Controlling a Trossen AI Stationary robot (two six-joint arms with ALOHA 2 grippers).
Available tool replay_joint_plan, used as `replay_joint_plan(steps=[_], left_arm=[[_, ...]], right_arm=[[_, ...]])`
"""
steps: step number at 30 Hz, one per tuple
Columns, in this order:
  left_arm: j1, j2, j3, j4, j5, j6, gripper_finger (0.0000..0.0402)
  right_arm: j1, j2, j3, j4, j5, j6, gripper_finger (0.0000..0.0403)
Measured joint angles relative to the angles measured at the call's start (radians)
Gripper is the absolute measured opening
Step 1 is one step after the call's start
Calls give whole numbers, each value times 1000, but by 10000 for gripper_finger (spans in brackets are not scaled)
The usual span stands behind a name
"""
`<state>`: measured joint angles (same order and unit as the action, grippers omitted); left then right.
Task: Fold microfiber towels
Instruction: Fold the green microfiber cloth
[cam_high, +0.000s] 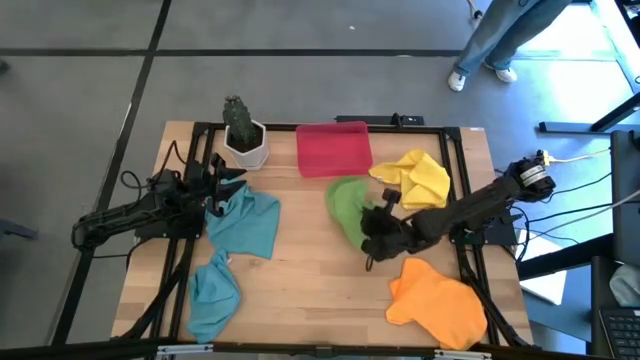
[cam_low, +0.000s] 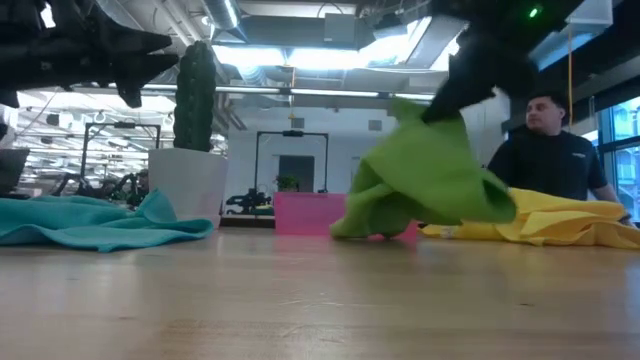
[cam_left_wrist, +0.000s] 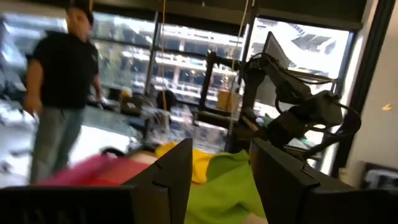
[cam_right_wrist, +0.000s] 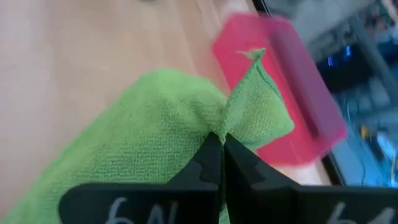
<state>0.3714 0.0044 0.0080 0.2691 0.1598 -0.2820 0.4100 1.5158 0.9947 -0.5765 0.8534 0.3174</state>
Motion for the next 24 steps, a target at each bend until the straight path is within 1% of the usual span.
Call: replay_joint_plan(steps=[2, 6, 10, 13, 17, 20, 24], left_arm=[[0, 4, 0, 0, 19, -28, 151], [-13, 24, 0, 8, 91, -26, 151], [-52, 46, 0, 35, 94, -23, 151], [-87, 77, 0, 104, 95, -25, 151], [-157, 145, 0, 239, 106, -16, 151], [-210, 213, 0, 313, 79, 27, 151], [-269, 326, 0, 424, -14, 49, 151]], right_arm=[[19, 0, 0, 48, 0, -58, 4], [30, 0, 0, 110, 1, -121, 4], [27, 0, 0, 121, 2, -141, 4], [17, 0, 0, 127, 2, -142, 4], [6, 0, 0, 135, 2, -143, 4], [5, 0, 0, 150, 14, -153, 4], [5, 0, 0, 215, 28, -219, 4]])
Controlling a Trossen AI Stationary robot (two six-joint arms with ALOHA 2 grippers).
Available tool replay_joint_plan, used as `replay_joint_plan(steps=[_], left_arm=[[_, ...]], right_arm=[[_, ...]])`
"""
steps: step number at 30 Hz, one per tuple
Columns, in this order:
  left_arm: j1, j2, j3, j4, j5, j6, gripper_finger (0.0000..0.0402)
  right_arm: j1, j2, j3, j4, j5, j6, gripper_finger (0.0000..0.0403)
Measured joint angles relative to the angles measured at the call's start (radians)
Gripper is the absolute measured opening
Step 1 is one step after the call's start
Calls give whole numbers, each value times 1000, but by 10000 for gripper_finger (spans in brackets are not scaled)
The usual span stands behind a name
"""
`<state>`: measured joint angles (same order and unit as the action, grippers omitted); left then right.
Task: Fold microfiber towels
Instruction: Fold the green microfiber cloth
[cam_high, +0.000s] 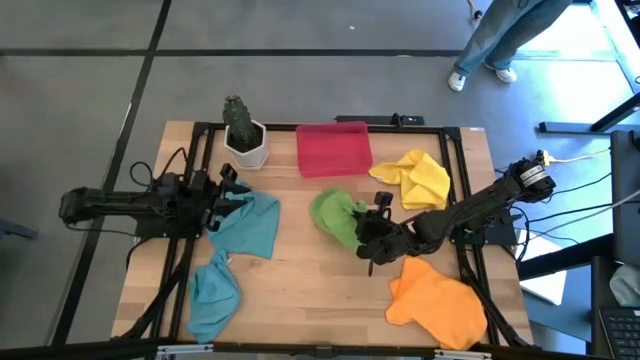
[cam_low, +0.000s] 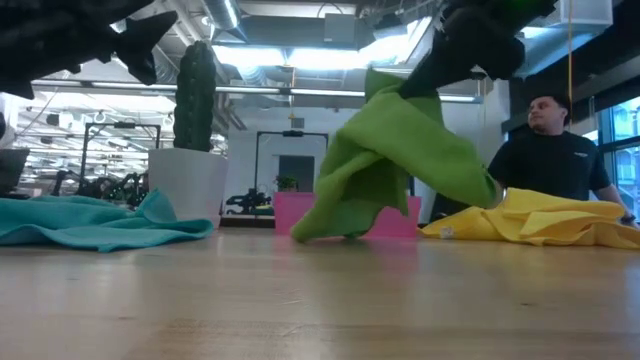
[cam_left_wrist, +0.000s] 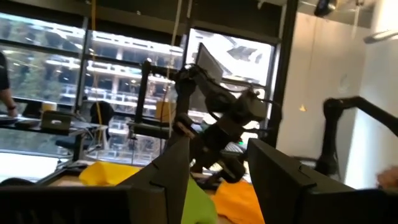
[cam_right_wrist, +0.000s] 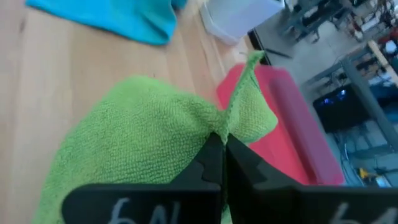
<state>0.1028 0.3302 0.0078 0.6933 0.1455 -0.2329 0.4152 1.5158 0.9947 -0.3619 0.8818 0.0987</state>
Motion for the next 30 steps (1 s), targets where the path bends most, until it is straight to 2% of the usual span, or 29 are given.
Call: replay_joint_plan(steps=[4, 13, 19, 30], left_arm=[[-35, 124, 14, 111, -22, 23, 151], [-70, 418, 148, 115, -22, 60, 151], [-86, 665, 273, 110, -28, 63, 151], [-140, 1071, 542, 139, -57, 258, 151]], right_arm=[[0, 0, 0, 82, 0, -75, 4], [0, 0, 0, 119, 0, -105, 4], [0, 0, 0, 121, -1, -106, 4], [0, 0, 0, 127, -22, -108, 4]])
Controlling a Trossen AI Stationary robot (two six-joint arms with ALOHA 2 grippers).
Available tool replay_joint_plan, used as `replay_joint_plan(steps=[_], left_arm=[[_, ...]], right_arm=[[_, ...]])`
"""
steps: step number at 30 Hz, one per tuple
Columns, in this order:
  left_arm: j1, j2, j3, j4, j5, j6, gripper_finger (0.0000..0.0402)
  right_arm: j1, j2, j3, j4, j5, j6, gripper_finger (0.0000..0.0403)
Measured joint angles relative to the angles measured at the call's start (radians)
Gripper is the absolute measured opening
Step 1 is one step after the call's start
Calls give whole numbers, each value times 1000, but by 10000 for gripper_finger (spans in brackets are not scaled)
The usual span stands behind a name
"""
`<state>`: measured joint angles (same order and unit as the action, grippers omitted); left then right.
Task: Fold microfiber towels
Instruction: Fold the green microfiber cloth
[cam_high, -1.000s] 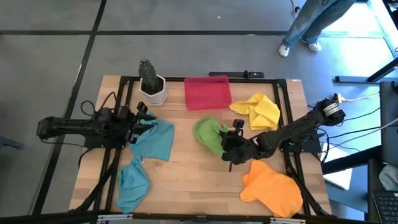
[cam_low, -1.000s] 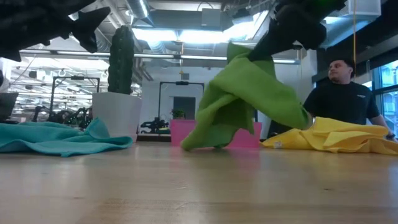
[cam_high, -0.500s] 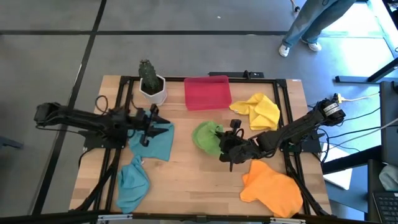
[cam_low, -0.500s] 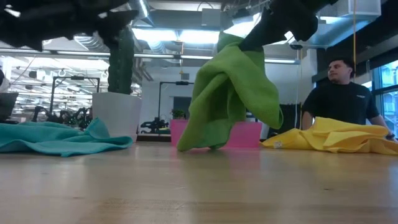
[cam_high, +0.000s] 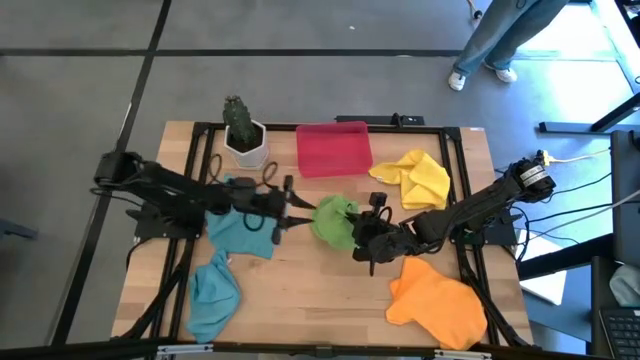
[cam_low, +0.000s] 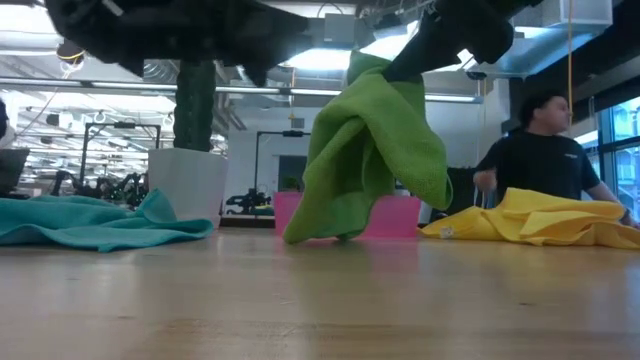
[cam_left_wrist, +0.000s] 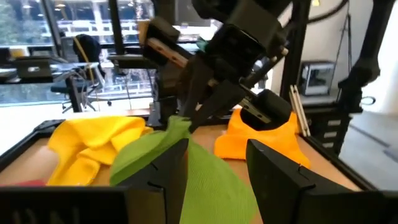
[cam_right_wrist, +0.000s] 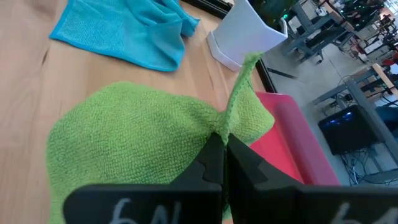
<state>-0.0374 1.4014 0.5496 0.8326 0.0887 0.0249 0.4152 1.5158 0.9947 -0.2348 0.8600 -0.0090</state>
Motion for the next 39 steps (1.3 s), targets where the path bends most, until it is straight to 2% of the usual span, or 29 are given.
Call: replay_joint_plan(steps=[4, 10, 14, 20, 27, 35, 39], left_arm=[[-19, 86, 80, -2, -3, 71, 151], [-34, 139, 147, -31, -92, 144, 151], [-42, 164, 166, -66, -98, 170, 151], [-43, 184, 180, -67, -107, 178, 151], [-52, 184, 180, -90, -206, 225, 151], [-72, 184, 180, -106, -196, 264, 151], [-91, 184, 180, -107, -154, 323, 151]], right_arm=[[0, 0, 0, 0, -34, 0, 4], [0, 0, 0, 11, -51, 0, 4], [0, 0, 0, 35, -56, -11, 4], [0, 0, 0, 93, -132, -50, 6], [13, 0, 0, 78, -149, -28, 8], [21, 0, 0, 77, -148, -27, 9], [21, 0, 0, 77, -148, -24, 9]])
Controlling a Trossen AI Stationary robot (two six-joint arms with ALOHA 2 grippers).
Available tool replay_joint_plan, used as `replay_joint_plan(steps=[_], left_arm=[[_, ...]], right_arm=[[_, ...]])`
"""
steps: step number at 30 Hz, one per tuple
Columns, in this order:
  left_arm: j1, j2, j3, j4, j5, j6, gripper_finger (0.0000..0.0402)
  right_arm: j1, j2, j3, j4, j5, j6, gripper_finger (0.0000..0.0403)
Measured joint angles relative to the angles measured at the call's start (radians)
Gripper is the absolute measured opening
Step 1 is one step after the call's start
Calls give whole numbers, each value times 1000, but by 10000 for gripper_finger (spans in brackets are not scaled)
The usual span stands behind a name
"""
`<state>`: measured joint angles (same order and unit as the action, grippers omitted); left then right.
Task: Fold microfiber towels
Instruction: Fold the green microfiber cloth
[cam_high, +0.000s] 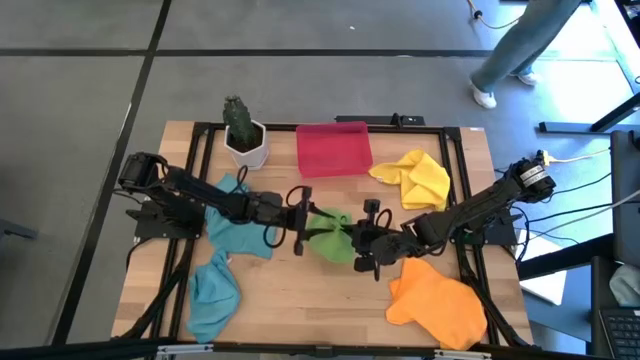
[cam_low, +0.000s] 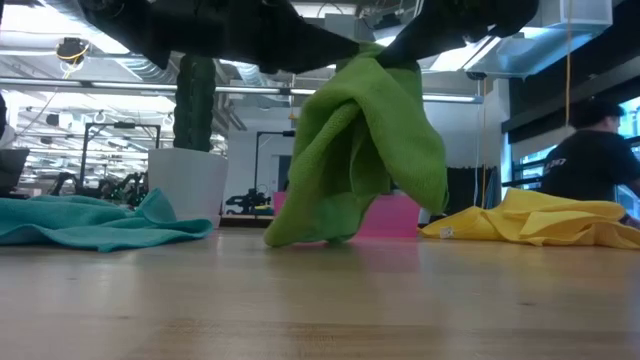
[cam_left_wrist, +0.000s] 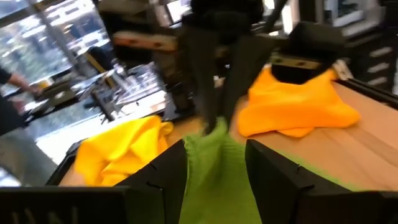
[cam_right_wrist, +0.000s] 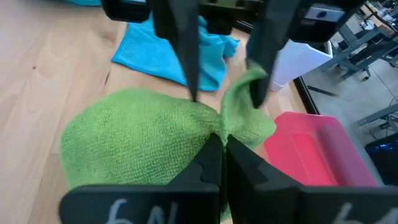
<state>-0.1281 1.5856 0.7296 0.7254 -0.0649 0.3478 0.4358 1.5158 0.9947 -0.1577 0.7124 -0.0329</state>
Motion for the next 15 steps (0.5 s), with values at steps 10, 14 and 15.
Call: replay_joint_plan(steps=[10, 14, 15], left_arm=[[-71, 0, 0, 0, -133, 145, 85], [-82, 0, 0, 8, -158, 179, 16], [-83, 0, -1, 8, -158, 180, 8]], right_arm=[[0, 0, 0, -2, 1, 4, 10], [0, 0, 0, -2, 1, 29, 14], [0, 0, 0, -2, 1, 31, 18]])
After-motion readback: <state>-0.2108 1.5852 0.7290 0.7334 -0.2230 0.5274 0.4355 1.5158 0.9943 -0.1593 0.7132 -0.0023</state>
